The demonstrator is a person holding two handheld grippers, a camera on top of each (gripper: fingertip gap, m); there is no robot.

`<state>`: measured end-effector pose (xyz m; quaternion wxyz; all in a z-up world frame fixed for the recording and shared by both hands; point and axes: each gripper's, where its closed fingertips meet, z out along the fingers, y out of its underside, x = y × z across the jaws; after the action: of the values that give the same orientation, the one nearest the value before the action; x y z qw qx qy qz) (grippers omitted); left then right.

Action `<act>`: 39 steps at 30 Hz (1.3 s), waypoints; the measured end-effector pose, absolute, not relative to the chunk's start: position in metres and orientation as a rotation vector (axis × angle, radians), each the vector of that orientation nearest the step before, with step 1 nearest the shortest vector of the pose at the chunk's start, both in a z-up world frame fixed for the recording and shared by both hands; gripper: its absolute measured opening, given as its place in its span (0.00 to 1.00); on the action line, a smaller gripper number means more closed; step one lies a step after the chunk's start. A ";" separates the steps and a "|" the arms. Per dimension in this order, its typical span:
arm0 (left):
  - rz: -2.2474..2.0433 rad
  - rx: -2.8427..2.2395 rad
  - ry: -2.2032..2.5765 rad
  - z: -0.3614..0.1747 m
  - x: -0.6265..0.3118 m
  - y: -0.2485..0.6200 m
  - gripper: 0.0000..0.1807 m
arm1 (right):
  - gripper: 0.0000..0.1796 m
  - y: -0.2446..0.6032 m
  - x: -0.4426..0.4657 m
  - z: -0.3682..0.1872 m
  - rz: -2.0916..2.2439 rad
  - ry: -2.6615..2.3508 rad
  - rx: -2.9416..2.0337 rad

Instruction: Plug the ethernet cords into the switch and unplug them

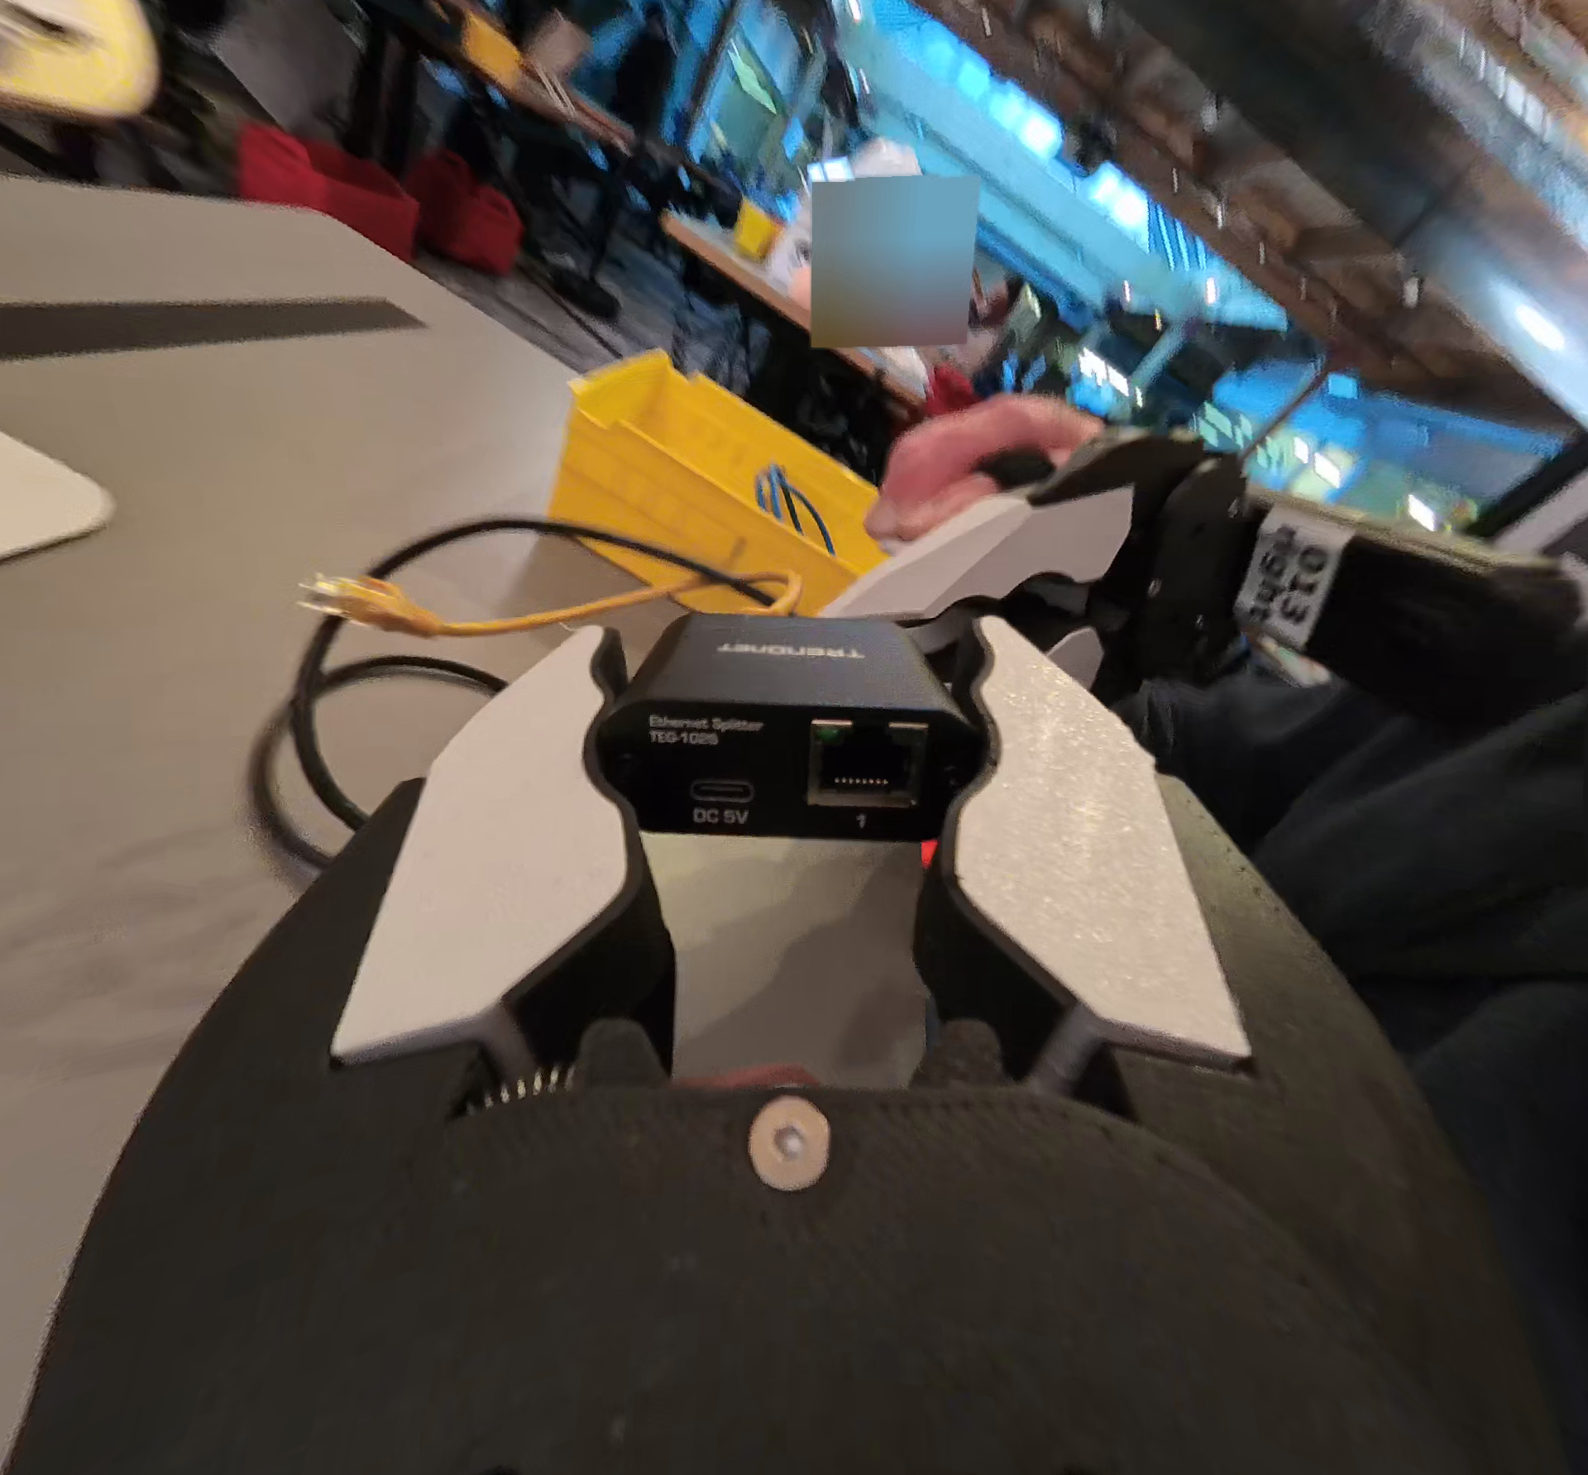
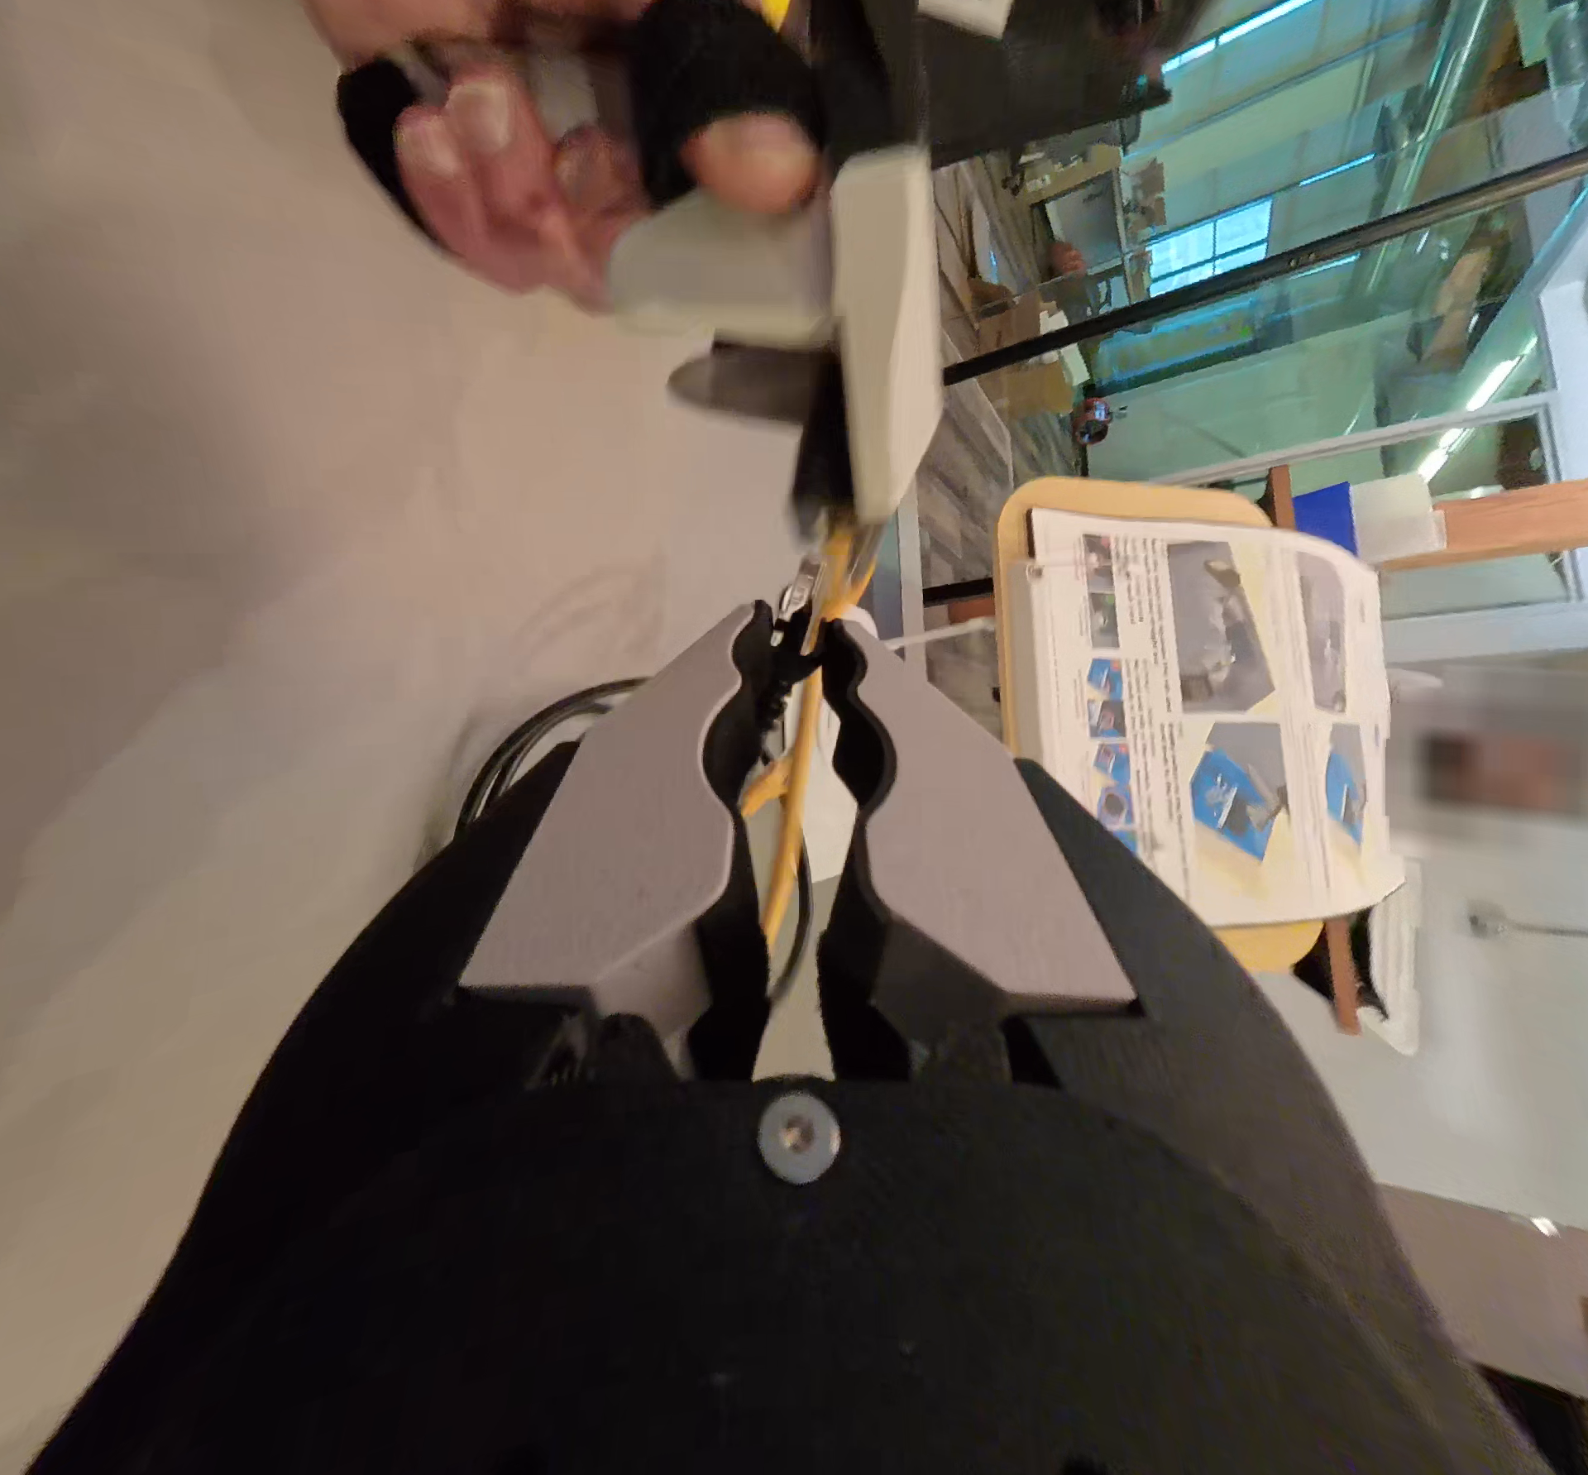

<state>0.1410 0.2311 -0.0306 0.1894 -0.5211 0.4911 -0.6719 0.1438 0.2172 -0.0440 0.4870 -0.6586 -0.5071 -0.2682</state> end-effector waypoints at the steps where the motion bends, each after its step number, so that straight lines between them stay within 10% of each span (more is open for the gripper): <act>1: -1.906 -1.479 1.306 -0.024 0.135 0.251 0.41 | 0.05 0.213 0.154 -0.040 -0.620 -1.182 -1.614; 39: -1.645 -1.408 1.179 0.016 0.105 0.331 0.40 | 0.06 0.040 0.352 0.163 -0.949 -0.475 -1.681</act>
<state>0.1052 0.3312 0.0163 0.3315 -0.5387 0.4512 -0.6295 0.3520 0.0402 0.1632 0.5455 -0.7087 -0.2003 -0.4001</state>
